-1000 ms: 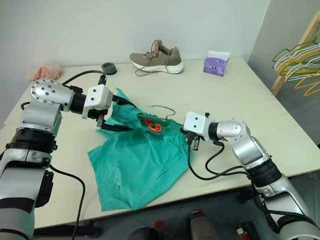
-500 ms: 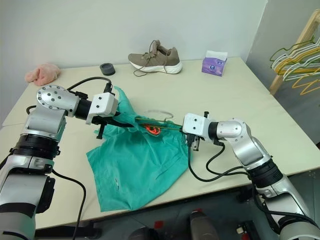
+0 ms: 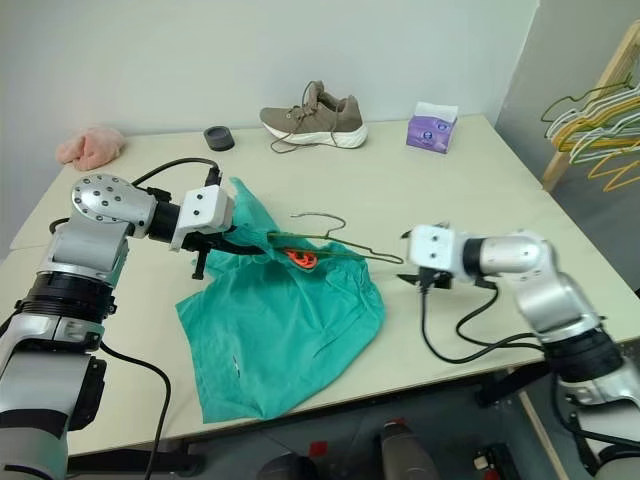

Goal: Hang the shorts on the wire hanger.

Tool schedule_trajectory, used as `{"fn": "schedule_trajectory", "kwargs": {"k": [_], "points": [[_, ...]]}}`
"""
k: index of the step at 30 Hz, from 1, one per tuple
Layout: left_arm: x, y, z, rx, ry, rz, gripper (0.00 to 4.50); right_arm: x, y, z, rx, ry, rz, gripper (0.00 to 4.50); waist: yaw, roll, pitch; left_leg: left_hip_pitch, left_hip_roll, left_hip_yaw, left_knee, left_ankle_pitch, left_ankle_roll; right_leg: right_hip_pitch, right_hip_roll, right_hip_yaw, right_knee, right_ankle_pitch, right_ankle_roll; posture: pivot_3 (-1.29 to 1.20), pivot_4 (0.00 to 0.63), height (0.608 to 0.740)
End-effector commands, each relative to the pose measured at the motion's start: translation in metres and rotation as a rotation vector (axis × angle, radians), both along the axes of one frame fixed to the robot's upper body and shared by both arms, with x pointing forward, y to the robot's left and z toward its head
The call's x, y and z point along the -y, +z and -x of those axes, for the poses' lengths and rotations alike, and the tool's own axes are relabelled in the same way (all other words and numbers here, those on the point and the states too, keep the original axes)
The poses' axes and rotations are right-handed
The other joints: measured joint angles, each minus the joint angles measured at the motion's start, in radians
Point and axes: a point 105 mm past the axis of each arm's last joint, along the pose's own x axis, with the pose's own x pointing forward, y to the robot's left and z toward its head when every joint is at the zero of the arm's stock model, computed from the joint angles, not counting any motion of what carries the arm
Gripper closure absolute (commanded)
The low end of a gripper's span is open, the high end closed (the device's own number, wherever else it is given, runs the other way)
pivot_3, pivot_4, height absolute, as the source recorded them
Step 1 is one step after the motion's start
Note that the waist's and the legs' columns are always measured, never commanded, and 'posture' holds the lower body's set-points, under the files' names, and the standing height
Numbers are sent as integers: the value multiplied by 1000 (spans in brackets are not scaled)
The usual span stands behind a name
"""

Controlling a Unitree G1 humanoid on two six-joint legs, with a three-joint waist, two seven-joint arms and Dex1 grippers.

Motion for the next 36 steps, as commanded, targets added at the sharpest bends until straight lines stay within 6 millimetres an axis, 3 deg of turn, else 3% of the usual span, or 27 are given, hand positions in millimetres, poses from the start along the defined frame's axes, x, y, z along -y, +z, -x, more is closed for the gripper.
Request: {"fn": "schedule_trajectory", "kwargs": {"k": [1, 4, 7, 13, 21, 24, 32, 35, 36], "points": [[-2, 20, -7, 61, 54, 80, 4500, 16, 6, 10, -73, -121, -173, 9, 0, 0, 0, 0, 0, 0, 0, 0, 0, 0, 0, 0, 0, 0, 0, -208, 93, 740], [-1, 29, -14, 94, 101, 153, 4500, 6, -13, 26, -175, -176, -320, 9, 0, 0, 0, 1, 0, -1, 0, 0, 0, 1, 0, 0, 1, 0, 0, -217, 95, 740], [2, 36, -17, 130, 118, 213, 4500, -29, -29, 31, -203, -223, -482, 9, -10, 0, 0, 3, 0, 0, 0, 0, 0, 0, 1, 2, 5, 0, 0, -219, 94, 740], [7, 38, -14, 126, 113, 251, 4500, -71, -49, 15, -212, -361, -654, 9, -6, 0, 0, 3, 0, 0, 0, 1, -2, 0, 1, 2, 8, 0, 0, -209, 91, 740], [6, 38, -13, 129, 115, 254, 4500, -91, -70, -3, -309, -429, -716, 9, -2, -1, -1, 2, -1, 0, 0, 1, -2, 0, 0, 1, 6, 0, 0, -193, 83, 740], [5, 37, -12, 129, 119, 256, 4500, -84, -75, -11, -320, -480, -718, 578, -2, -1, -1, 2, -1, -1, 0, 1, -2, 0, 0, 1, 6, 0, 0, -187, 82, 740], [-2, 36, -10, 129, 143, 262, 4500, -65, -70, -18, -290, -522, -763, 3553, -1, -1, -1, 2, 0, -1, 0, 1, -2, 0, 0, 1, 6, 0, 0, -185, 80, 740], [-4, 38, -7, 108, 150, 293, 4500, -55, -61, -24, -276, -542, -812, 4474, -2, -1, -1, 2, 0, -1, 0, 1, -2, 0, 0, 1, 6, 0, 0, -188, 80, 740], [-4, 39, -4, 83, 147, 313, 4500, -48, -56, -28, -271, -561, -837, 4474, -2, -1, -1, 2, 0, -1, 0, 1, -2, 0, 0, 1, 6, 0, 0, -188, 80, 740]]}}
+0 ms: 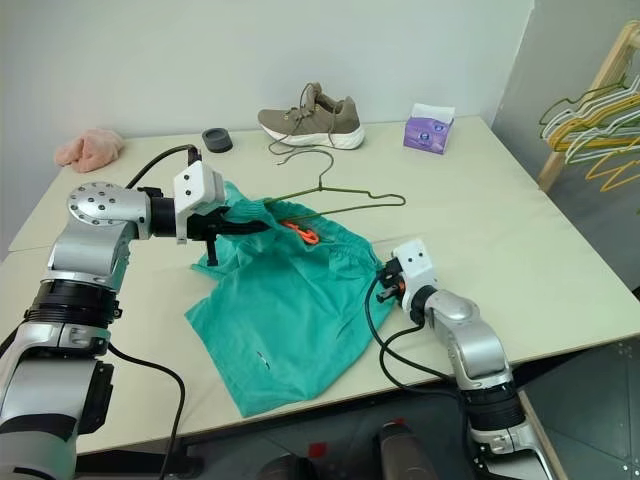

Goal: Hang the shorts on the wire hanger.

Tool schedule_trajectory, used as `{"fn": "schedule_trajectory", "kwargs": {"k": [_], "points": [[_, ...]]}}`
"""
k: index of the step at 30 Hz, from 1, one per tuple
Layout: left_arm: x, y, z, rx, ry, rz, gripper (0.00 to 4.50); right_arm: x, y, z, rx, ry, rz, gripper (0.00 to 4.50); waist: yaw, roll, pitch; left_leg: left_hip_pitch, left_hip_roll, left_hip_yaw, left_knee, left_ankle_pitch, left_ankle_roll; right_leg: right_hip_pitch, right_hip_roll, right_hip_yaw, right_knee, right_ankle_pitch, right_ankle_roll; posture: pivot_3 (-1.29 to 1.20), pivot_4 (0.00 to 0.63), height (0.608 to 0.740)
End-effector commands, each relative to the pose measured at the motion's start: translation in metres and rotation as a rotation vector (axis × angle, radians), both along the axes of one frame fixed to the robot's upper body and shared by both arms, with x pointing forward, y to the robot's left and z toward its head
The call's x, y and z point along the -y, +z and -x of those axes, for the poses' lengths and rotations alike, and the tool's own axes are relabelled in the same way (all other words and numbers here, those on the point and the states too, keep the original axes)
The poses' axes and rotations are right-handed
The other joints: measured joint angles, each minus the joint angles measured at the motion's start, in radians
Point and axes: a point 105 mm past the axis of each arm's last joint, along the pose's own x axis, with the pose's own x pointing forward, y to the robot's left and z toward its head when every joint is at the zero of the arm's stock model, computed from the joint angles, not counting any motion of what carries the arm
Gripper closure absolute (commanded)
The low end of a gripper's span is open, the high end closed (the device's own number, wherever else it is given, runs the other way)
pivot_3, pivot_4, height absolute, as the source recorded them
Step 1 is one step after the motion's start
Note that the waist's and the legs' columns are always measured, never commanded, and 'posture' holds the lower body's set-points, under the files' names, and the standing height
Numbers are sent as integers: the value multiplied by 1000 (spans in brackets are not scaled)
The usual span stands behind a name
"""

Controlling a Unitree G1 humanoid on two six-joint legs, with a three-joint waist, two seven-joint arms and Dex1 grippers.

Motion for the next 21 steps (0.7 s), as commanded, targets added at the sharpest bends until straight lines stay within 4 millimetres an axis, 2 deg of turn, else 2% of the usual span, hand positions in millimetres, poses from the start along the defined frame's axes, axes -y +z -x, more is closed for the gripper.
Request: {"fn": "schedule_trajectory", "kwargs": {"k": [1, 8, 13, 21], "points": [[-5, 26, 11, 18, -8, 86, 4500, 23, 30, -14, 74, -73, -67, 4474, 0, 0, 0, 0, 0, 0, 0, 0, 0, 0, 0, 0, 0, 0, 0, -188, 81, 740], [-14, 36, 40, -158, -50, 166, 4500, 60, 41, -21, 57, -147, -97, 4474, -1, 0, 0, 0, 0, -1, 0, 0, 0, 0, 0, 0, 0, 0, 0, -185, 86, 740], [-26, 31, 47, -205, -26, 124, 4500, 74, 44, -21, 29, -185, -130, 4474, -1, 0, 0, 0, 0, -1, 0, 0, 0, 0, 1, 0, 0, 0, 0, -183, 90, 740], [-32, 28, 53, -212, -27, 31, 4500, 89, 48, -19, -11, -231, -179, 4474, 1, 0, 0, 0, 0, -1, 0, 0, 0, 0, 0, 0, 0, 0, 0, -189, 94, 740]]}}
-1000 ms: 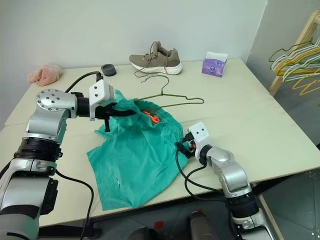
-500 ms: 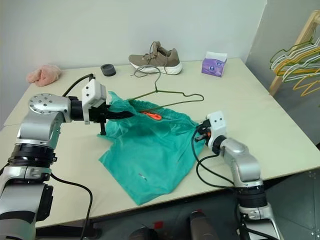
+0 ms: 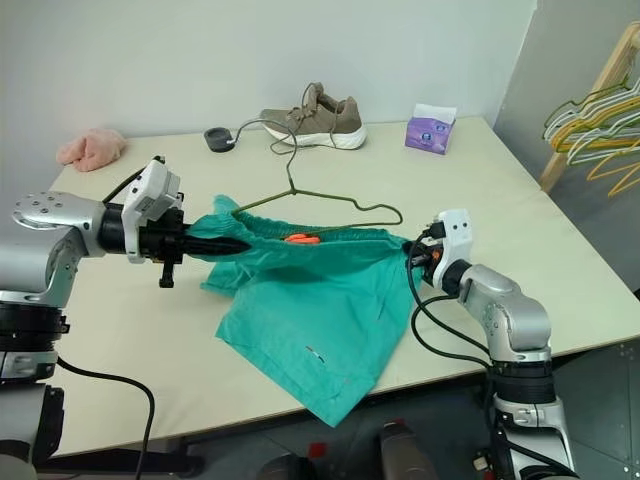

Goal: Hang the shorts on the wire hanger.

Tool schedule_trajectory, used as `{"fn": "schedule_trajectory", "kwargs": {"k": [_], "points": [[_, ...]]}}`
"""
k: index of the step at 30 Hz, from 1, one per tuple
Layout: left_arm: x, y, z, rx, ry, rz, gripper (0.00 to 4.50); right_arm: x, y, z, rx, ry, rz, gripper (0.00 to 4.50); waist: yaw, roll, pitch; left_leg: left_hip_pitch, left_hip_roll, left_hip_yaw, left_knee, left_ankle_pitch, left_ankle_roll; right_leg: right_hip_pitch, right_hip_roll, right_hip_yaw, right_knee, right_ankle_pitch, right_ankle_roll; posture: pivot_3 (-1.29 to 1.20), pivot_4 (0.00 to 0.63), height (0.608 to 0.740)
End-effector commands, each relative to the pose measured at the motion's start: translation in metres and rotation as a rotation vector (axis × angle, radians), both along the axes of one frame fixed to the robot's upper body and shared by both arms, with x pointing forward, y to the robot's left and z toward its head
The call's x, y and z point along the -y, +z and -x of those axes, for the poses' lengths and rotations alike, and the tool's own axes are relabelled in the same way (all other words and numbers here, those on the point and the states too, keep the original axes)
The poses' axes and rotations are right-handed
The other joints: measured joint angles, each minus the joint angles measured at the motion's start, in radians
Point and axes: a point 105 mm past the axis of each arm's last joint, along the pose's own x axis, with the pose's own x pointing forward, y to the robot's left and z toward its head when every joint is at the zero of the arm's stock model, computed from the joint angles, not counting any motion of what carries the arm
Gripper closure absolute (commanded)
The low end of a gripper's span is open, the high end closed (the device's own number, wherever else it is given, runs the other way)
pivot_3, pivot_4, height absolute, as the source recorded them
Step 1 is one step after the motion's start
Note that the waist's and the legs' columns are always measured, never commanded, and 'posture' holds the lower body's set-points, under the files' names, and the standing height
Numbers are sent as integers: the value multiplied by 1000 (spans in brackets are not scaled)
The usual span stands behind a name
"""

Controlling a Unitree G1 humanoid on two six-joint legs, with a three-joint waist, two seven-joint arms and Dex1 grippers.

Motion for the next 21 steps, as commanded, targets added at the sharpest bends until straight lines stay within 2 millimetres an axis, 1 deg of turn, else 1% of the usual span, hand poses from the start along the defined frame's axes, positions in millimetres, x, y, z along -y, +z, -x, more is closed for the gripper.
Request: {"fn": "schedule_trajectory", "kwargs": {"k": [1, 5, 8, 12, 15, 21], "points": [[-16, 15, 3, 54, 32, -54, 4500, 52, 12, -7, 20, -203, 22, 4474, 0, 0, 0, 0, 0, 0, 0, 0, 0, 0, 0, 0, 0, 0, 0, -189, 94, 740], [-23, 11, 3, 39, 37, -101, 4500, 59, 16, -8, 18, -226, 9, 4474, 0, 0, 0, 0, 0, 0, 0, 0, 0, 0, 0, 0, 0, 0, 0, -191, 95, 740], [-34, 5, -4, 66, 80, -166, 4500, 62, 19, -9, 26, -229, 12, 4474, 0, 0, 0, 0, 0, 0, 0, 0, 0, 0, 0, 0, 0, 0, 0, -191, 95, 740], [-41, 7, -14, 97, 128, -146, 4500, 59, 21, -6, 36, -205, 25, 4474, 0, 0, 0, 0, 0, 0, 0, 0, 0, 0, 0, 0, 0, 0, 0, -194, 95, 740], [-42, 6, -16, 101, 133, -144, 4500, 57, 21, -5, 37, -196, 26, 4474, -1, 0, 0, 0, 0, 0, 0, 0, 0, 0, 0, 0, -1, 0, 0, -194, 95, 740], [-50, 0, -18, 103, 151, -199, 4500, 55, 23, -3, 44, -185, 26, 4474, 0, 0, 0, 0, 0, 0, 0, 0, 0, 0, 0, 0, -1, 0, 0, -197, 97, 740]]}}
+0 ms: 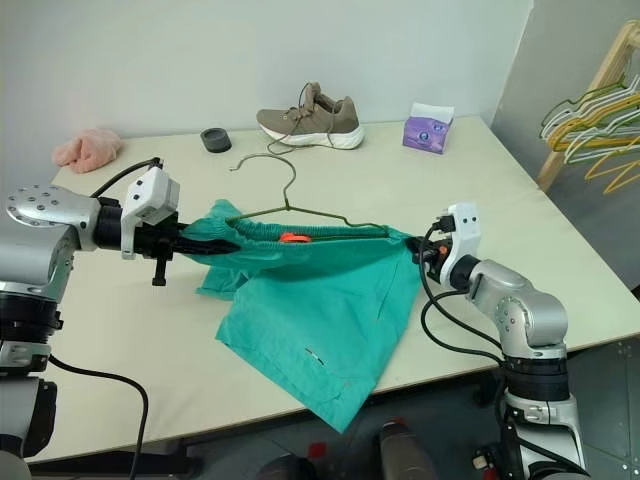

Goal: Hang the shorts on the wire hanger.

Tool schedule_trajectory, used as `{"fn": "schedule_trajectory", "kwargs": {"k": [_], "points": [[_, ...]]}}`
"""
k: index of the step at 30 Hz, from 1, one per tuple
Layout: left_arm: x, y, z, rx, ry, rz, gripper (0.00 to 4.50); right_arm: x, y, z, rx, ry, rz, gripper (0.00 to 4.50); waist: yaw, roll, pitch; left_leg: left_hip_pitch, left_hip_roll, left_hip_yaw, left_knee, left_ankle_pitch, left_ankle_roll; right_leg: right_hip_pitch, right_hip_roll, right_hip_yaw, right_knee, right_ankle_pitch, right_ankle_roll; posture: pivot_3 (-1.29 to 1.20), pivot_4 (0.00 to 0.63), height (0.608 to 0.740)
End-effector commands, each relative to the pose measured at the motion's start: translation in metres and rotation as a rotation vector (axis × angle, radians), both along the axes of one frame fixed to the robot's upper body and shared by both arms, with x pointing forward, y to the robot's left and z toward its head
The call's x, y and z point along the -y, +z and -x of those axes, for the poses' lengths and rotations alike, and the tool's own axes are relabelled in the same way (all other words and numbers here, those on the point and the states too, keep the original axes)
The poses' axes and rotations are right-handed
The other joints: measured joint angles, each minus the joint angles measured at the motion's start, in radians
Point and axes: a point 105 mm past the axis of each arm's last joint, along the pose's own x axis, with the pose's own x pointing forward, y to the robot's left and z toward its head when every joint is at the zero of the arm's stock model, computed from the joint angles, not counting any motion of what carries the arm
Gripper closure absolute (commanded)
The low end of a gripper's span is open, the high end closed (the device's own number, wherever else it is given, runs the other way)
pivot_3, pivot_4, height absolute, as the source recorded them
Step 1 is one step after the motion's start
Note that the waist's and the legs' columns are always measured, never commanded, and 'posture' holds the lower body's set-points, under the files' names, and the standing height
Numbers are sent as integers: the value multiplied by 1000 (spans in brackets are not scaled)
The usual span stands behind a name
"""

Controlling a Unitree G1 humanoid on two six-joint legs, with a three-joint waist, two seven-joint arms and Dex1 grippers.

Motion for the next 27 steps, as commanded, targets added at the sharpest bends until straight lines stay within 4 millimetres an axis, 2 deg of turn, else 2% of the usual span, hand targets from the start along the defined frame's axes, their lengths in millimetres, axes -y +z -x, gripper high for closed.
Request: {"fn": "schedule_trajectory", "kwargs": {"k": [1, 3, 6, 12, 15, 17, 20, 25, 27], "points": [[-30, 12, -3, 48, 119, -73, 4500, 49, 10, -5, 36, -198, 49, 4474, 0, 0, 0, 0, 0, 0, 0, 0, 0, 0, 0, 0, 0, 0, 0, -196, 96, 740], [-33, 10, -5, 56, 133, -90, 4500, 48, 11, -4, 43, -190, 57, 4474, 0, 0, 0, 0, 0, 0, 0, 0, 0, 0, 0, 0, 0, 0, 0, -195, 96, 740], [-31, 7, -8, 66, 135, -87, 4500, 37, 16, 0, 81, -130, 114, 4474, 0, 0, 0, 0, 0, 0, 0, 0, 0, 0, 0, 0, 0, 0, 0, -195, 97, 740], [-1, -8, -8, 39, 49, -35, 4500, -20, 40, 16, 197, 95, 182, 4474, -1, 0, 0, 0, 0, 0, 0, 0, 0, 0, 0, 0, 0, 0, 0, -201, 98, 740], [16, -14, -7, 27, 4, -9, 4500, -39, 45, 29, 220, 213, 203, 4474, 0, 0, 0, 0, 0, 0, 0, 0, 0, 0, 0, 0, 0, 0, 0, -205, 98, 740], [27, -17, -7, 21, -22, 10, 4500, -44, 44, 36, 233, 276, 254, 4474, 3, 0, 0, -1, 0, 0, 0, 0, 0, 0, 0, -1, -1, 0, 0, -210, 98, 740], [38, -20, -3, -1, -53, 33, 4500, -43, 43, 40, 266, 303, 351, 3865, 4, 0, 0, -2, 0, -1, 0, 0, 0, 0, 0, -2, -3, 0, 0, -215, 97, 740], [48, -27, 4, -33, -85, 35, 4500, -38, 41, 51, 300, 380, 473, 2205, 1, 0, 0, -2, 0, -1, 0, 0, 0, 0, 0, -1, -4, 0, 0, -220, 96, 740], [49, -28, 5, -38, -89, 32, 4500, -29, 36, 59, 276, 432, 549, 1488, 1, 0, 0, -2, 0, -1, 0, 0, 0, 0, 0, -1, -3, 0, 0, -222, 95, 740]]}}
